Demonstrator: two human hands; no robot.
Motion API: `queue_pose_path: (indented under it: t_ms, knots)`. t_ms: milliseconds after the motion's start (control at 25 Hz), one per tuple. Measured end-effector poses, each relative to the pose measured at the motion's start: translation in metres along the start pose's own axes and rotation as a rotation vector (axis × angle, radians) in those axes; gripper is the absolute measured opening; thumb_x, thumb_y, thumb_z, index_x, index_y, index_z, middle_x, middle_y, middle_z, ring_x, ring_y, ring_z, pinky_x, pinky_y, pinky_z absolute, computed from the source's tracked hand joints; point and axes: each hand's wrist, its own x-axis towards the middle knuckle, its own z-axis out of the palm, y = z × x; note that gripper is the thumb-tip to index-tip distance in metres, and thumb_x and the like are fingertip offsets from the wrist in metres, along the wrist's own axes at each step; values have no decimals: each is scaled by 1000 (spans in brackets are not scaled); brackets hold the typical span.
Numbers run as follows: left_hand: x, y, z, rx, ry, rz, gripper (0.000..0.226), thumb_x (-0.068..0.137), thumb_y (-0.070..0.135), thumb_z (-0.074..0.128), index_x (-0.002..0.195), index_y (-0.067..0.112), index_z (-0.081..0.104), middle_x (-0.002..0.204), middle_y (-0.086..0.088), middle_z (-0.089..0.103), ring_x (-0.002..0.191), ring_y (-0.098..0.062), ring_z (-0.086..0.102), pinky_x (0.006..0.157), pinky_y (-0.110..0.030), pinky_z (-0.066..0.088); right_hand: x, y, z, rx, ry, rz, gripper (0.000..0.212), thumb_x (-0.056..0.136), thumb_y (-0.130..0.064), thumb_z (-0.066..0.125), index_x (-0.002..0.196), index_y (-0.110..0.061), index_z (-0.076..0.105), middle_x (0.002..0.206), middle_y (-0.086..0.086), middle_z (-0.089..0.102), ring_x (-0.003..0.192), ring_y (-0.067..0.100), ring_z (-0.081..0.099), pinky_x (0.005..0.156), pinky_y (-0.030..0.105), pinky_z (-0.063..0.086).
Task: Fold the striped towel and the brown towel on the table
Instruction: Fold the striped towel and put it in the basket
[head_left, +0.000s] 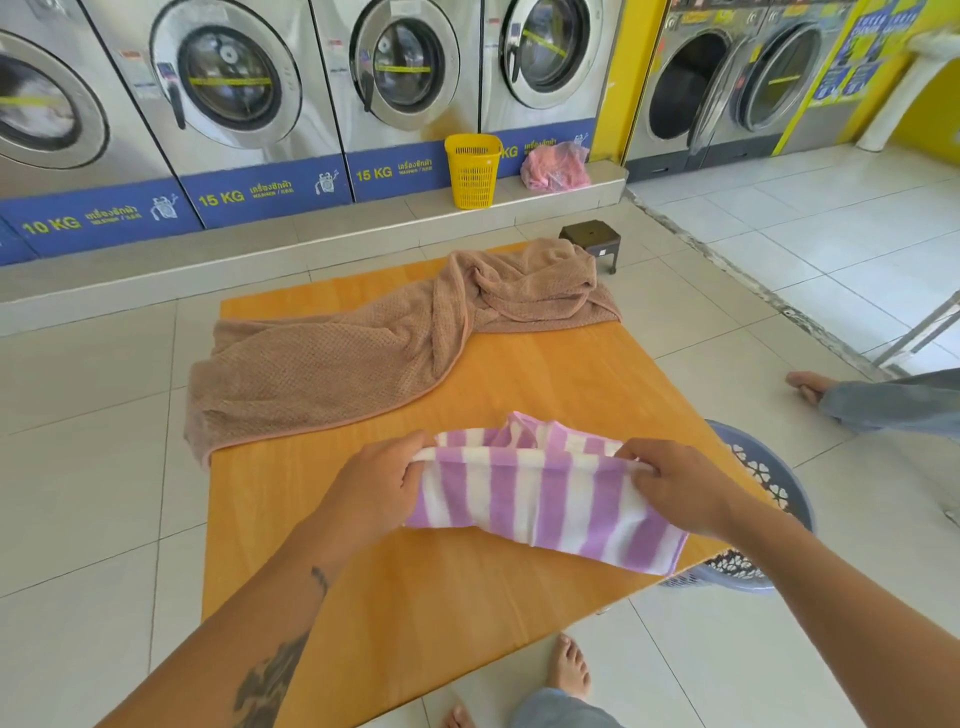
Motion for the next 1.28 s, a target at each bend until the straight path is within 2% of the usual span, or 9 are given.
queue_pose_path:
  t_ms: [80,240,440,560,680,800,960,1120,1280]
  knots:
    - [1,-3,6,32,-105,-46,30,98,17,40,75,36,37,65,9,48,62,-23,48,53,-35,30,7,12,14,8,-43,115,35,88,-6,39,79,-32,61,87,-5,62,83,19,58,66,30,43]
    - [5,-2,-3,-6,-81,-3,28,96,16,41,74,33,40,63,4,52,60,-23,50,53,-42,37,3,12,3,56,-49,143,32,88,-2,39,72,-23,57,79,-3,58,74,15,54,61,30,39]
    - [61,21,-27,-125,146,-59,25,93,11,44,85,24,63,73,6,65,71,-13,60,62,-37,47,46,-20,-49,105,288,60,29,86,0,42,85,-15,67,85,5,67,81,26,61,62,29,44]
    - [110,52,-65,-195,331,-37,25,91,13,44,89,19,68,81,2,69,77,-20,62,67,-38,51,72,-55,-104,112,503,0,32,87,-2,40,89,-14,69,90,9,70,84,29,63,65,34,47]
    - [137,80,-116,-191,594,56,27,91,16,45,96,19,72,84,4,70,79,-19,61,67,-30,48,67,-85,-157,168,681,-69,33,87,-2,41,90,-20,69,83,-1,66,77,18,59,61,28,43]
    - [123,90,-135,-321,683,80,23,95,8,51,93,21,69,82,13,65,76,-4,58,64,-16,42,45,-88,-162,134,701,-129,30,89,-2,45,88,-23,67,78,-9,63,74,5,54,59,26,40]
    - [81,57,-95,-317,413,55,22,86,18,50,87,28,70,80,14,68,75,-1,59,60,-15,41,26,-53,-119,113,583,-106,31,87,1,50,83,-24,68,78,-4,68,78,14,61,65,28,45]
    - [34,6,-32,-224,-88,-107,23,92,27,54,73,14,55,65,1,51,57,-7,41,59,-30,31,17,0,-54,-65,131,43,25,87,-5,53,80,-25,67,84,-3,69,83,19,62,71,31,48]
    - [2,-31,4,-26,-360,-212,28,96,20,49,69,16,40,69,1,41,59,-14,33,58,-31,22,3,26,24,-90,-118,122,27,86,-8,48,86,-30,64,96,-8,65,86,11,59,65,17,44]
